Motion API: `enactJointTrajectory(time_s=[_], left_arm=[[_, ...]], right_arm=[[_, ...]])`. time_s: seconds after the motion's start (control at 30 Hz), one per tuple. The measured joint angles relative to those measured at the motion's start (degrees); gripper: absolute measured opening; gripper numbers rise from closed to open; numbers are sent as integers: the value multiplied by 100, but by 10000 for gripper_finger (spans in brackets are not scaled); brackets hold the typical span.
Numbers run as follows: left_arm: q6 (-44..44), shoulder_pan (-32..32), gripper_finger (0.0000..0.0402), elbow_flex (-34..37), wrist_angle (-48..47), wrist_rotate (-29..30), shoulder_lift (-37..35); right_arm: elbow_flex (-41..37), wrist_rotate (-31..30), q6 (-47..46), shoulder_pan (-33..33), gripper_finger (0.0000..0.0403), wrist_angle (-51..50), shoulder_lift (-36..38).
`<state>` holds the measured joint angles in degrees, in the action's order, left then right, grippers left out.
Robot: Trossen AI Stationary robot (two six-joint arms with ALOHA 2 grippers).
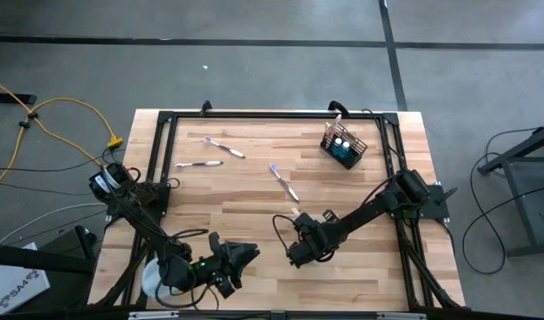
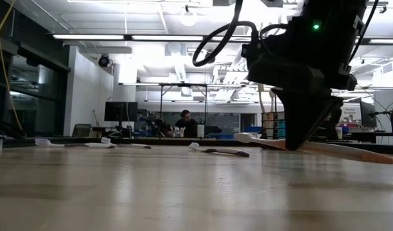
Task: Pick & Place toothbrushing station
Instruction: Put the orange toothbrush into the left of the black mesh organizer
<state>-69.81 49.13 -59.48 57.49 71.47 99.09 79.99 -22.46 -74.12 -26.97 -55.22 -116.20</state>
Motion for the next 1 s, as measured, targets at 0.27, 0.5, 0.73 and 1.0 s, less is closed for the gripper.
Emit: enactJointTrajectory(time_s=[0.27, 0.5, 0.73, 1.0], left_arm=[[216, -117, 110, 0, 1, -262, 0], [1431, -350, 110, 0, 1, -229, 0], [1536, -562, 110, 0, 1, -64, 0], [1524, -803, 108, 0, 3, -173, 0]], right_arm=[[9, -79, 297, 116, 5, 6, 9], [11, -210, 649, 231, 4, 44, 18], [13, -545, 923, 268, 4, 0, 267], [20, -1243, 984, 92, 4, -383, 1329]])
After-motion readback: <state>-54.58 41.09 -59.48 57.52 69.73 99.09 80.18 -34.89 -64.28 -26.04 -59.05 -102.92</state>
